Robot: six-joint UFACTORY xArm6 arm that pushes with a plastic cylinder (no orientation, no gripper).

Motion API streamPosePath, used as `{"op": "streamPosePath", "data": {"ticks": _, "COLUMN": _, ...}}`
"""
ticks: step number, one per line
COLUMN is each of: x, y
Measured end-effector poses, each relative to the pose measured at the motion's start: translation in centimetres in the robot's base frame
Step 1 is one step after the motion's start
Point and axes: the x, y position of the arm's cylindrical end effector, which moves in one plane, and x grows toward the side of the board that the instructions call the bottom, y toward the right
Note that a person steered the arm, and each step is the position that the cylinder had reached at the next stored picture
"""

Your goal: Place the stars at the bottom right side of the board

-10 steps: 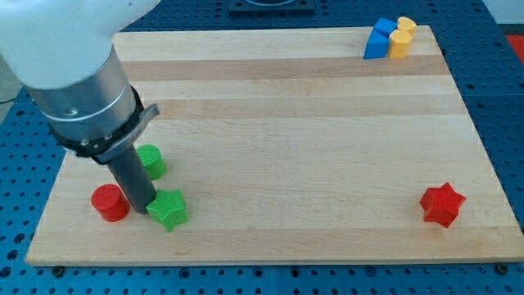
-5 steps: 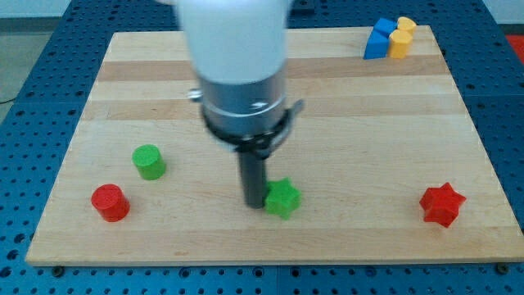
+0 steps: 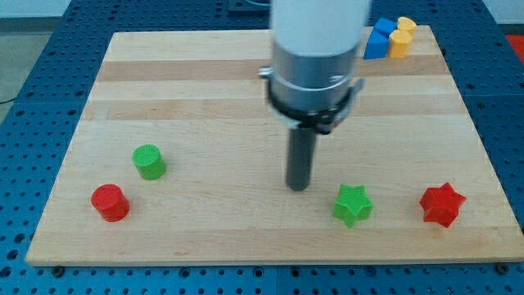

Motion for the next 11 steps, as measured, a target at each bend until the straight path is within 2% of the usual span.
{"op": "streamPosePath", "data": {"ticks": 1, "x": 1.6, "y": 0.8}}
{"op": "streamPosePath", "data": {"ticks": 3, "x": 1.3, "y": 5.4}}
{"op": "streamPosePath", "data": {"ticks": 5, "x": 4.9, "y": 6.3}}
{"op": "streamPosePath", "data": {"ticks": 7, "x": 4.9, "y": 11.0}}
{"op": "streamPosePath", "data": {"ticks": 10, "x": 4.9, "y": 14.1}}
{"op": "streamPosePath", "data": {"ticks": 11, "x": 7.7, "y": 9.3}}
